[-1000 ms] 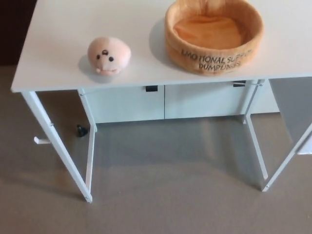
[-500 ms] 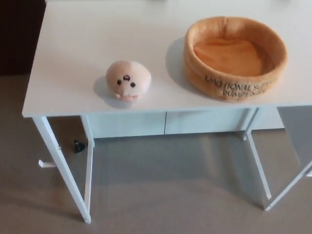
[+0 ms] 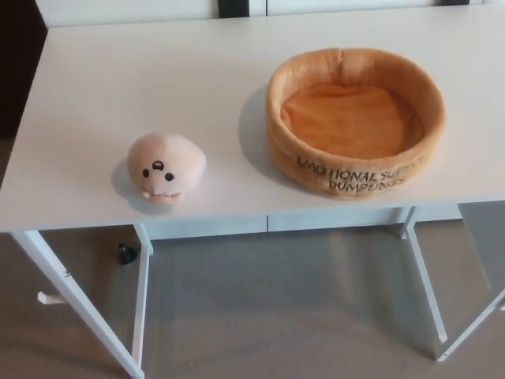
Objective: The robot walks towards a table in front, picks a dumpling toy with left hand and puts it in an orange round plate
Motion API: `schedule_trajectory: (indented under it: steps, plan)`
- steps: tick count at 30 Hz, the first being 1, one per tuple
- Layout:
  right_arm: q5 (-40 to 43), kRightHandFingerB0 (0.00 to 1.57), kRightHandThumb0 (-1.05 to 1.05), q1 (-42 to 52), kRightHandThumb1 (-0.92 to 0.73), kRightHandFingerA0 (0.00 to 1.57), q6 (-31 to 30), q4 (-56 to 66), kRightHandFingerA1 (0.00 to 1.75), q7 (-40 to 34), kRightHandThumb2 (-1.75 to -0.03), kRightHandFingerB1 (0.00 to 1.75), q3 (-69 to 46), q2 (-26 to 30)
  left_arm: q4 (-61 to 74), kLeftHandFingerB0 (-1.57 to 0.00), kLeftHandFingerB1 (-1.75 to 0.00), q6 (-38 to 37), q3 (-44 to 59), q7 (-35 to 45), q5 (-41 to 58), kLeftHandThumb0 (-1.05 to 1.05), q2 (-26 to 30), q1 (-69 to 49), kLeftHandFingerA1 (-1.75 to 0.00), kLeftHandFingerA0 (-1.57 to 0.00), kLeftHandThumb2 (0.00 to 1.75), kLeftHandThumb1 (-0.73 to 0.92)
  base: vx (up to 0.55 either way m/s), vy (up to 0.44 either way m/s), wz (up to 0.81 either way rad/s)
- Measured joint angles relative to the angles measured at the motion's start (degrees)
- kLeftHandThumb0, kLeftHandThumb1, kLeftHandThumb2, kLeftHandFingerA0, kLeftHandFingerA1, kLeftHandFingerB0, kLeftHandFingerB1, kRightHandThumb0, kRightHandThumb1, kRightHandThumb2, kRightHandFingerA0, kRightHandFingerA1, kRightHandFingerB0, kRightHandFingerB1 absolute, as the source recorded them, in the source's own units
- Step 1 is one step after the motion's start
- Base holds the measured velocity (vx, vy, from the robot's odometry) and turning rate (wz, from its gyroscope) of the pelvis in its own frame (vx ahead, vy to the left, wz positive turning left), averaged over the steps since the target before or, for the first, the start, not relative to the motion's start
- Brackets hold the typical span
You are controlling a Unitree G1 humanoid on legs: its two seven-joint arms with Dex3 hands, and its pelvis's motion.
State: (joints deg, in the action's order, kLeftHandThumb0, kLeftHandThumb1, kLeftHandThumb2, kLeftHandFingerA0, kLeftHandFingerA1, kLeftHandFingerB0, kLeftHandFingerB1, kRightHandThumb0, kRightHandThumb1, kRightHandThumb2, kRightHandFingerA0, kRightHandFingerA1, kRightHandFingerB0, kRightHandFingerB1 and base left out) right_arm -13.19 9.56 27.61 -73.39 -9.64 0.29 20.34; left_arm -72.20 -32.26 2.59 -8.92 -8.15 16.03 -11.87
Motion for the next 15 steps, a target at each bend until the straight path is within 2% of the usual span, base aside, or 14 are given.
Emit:
schedule_trajectory:
  steps: [6,9,11,15]
  plan:
    - [-0.1,0.44,-0.36,0.2,-0.67,0.87,0.0,-0.4,0.51,-0.2,-0.61,0.34,0.5,0.0,0.0,-0.33,-0.31,-0.1,0.1,0.1,0.0,-0.20,0.0,-0.3,-0.35,-0.39,0.60,0.70,0.02,0.060,-0.06]
    - [-0.1,0.45,-0.40,0.4,-0.66,0.87,0.1,-0.3,0.52,-0.4,-0.60,0.34,0.7,-0.2,0.0,-0.32,-0.30,-0.1,0.1,0.0,0.0,-0.21,0.2,-0.2,-0.35,-0.38,0.61,0.71,0.08,0.153,0.20]
    - [-0.1,0.43,-0.39,0.5,-0.66,0.81,0.2,-0.5,0.48,-0.4,-0.60,0.34,0.8,-0.4,0.0,-0.33,-0.30,-0.1,0.1,0.0,0.1,-0.20,0.4,-0.2,-0.34,-0.36,0.60,0.71,0.09,0.236,0.10]
    - [-0.1,0.44,-0.37,0.1,-0.67,0.80,0.2,-0.8,0.48,-0.4,-0.60,0.34,0.9,-0.5,0.2,-0.33,-0.30,-0.1,0.2,0.1,0.1,-0.20,0.5,-0.1,-0.34,-0.37,0.59,0.71,0.09,0.026,0.15]
